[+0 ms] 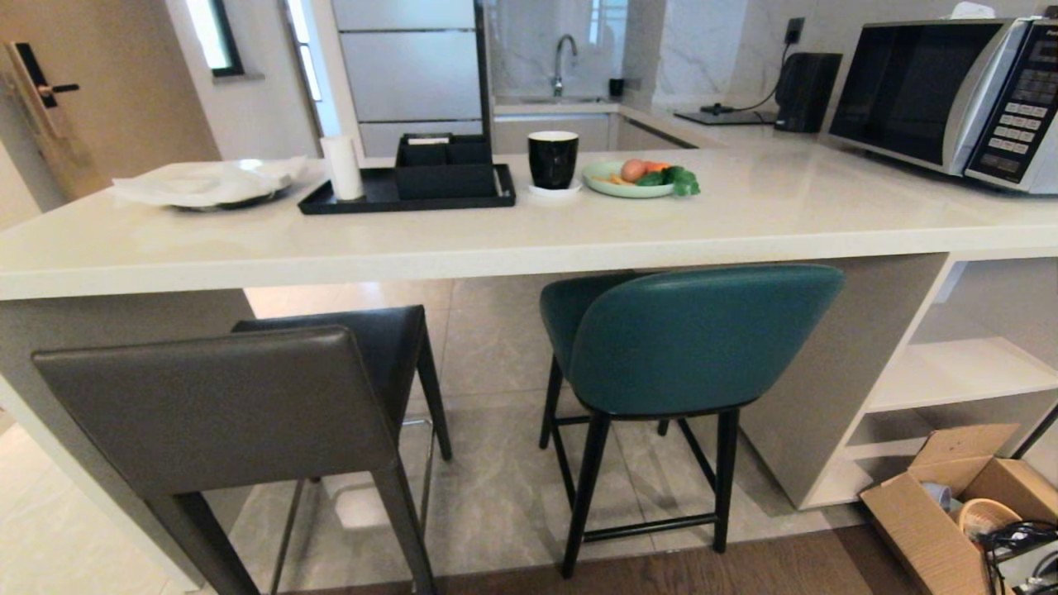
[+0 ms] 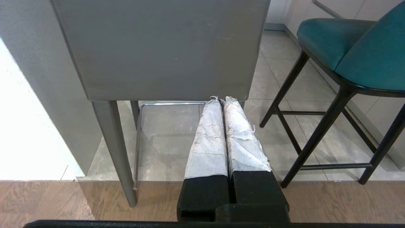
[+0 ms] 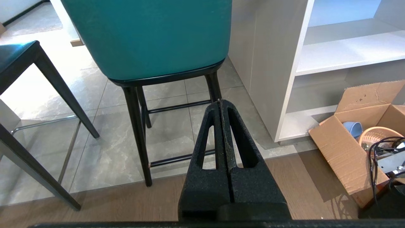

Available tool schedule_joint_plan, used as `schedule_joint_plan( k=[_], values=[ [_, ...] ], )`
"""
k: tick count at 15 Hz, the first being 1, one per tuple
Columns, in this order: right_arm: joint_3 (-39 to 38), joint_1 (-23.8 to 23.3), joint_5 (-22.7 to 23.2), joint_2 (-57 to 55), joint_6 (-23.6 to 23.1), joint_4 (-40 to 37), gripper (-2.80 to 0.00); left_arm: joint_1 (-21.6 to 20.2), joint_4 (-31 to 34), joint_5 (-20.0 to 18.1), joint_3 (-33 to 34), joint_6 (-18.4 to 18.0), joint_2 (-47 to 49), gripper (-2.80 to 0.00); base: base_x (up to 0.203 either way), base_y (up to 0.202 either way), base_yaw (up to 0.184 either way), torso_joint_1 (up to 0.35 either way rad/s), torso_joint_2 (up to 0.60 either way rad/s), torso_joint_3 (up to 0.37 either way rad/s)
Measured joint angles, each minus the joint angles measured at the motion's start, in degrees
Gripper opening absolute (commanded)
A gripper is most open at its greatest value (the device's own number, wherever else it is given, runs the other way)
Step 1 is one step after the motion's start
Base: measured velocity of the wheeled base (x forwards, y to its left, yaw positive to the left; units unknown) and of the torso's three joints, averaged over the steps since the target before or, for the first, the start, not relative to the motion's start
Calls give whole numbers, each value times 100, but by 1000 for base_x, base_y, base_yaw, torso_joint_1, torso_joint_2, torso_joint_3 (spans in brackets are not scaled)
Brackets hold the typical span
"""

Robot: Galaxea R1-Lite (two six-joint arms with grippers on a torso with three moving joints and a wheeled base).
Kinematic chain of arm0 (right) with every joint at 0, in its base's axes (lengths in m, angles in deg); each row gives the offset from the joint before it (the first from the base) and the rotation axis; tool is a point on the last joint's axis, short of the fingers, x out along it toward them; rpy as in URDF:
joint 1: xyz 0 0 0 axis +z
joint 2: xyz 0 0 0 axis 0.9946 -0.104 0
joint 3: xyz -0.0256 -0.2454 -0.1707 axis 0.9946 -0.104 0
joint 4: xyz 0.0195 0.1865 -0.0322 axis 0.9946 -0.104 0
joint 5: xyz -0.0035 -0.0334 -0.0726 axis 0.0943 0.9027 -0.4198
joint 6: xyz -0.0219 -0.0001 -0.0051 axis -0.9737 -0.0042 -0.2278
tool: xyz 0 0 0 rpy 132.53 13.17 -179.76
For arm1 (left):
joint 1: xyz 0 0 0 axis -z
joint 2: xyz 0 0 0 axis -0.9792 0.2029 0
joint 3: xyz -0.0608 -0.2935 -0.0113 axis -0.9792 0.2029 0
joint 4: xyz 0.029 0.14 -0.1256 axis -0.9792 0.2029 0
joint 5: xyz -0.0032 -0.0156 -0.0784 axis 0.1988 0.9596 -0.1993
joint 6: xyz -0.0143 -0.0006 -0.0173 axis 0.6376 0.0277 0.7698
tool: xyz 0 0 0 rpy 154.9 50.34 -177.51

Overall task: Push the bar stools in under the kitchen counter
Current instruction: Pull the gray chair out from under the dining table

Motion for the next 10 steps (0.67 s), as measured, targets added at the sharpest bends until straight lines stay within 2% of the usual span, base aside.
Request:
schedule_joint_plan(
  k=[10],
  values=[
    [0,0,1,0,3,-1,-280,0,0,0,0,0,0,-280,0,0,0,0,0,0]
  ],
)
